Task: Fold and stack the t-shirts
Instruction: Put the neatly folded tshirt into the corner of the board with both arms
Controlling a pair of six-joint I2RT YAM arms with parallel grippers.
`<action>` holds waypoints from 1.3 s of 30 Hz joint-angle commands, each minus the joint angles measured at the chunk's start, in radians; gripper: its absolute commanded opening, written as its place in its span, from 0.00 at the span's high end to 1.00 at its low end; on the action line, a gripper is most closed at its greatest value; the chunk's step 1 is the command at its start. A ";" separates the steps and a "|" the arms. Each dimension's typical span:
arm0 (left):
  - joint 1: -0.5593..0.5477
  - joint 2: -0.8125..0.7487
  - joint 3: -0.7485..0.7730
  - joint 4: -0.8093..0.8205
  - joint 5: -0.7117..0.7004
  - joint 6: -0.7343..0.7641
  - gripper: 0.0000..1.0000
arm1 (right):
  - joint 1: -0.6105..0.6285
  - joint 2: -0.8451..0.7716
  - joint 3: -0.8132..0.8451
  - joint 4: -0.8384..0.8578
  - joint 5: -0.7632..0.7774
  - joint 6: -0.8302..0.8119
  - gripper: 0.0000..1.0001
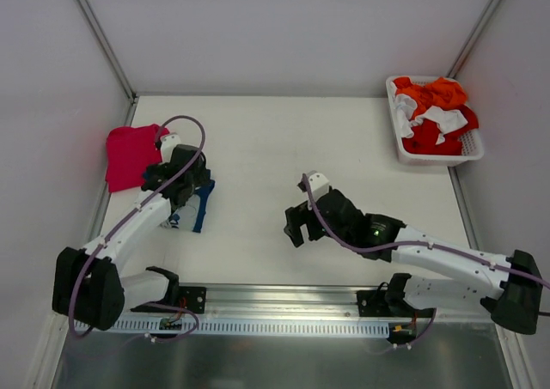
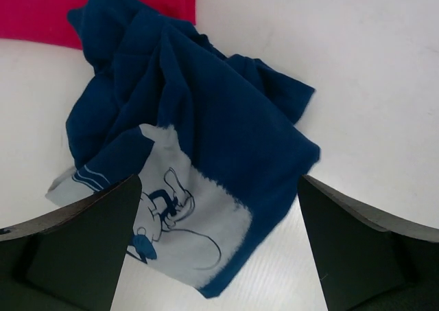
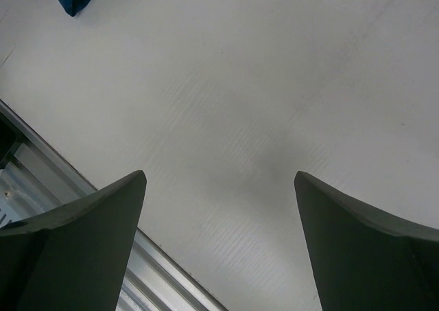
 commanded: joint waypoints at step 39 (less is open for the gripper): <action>0.229 0.324 0.073 0.147 -0.046 0.110 0.27 | 0.004 -0.364 -0.153 -0.230 0.162 0.144 0.68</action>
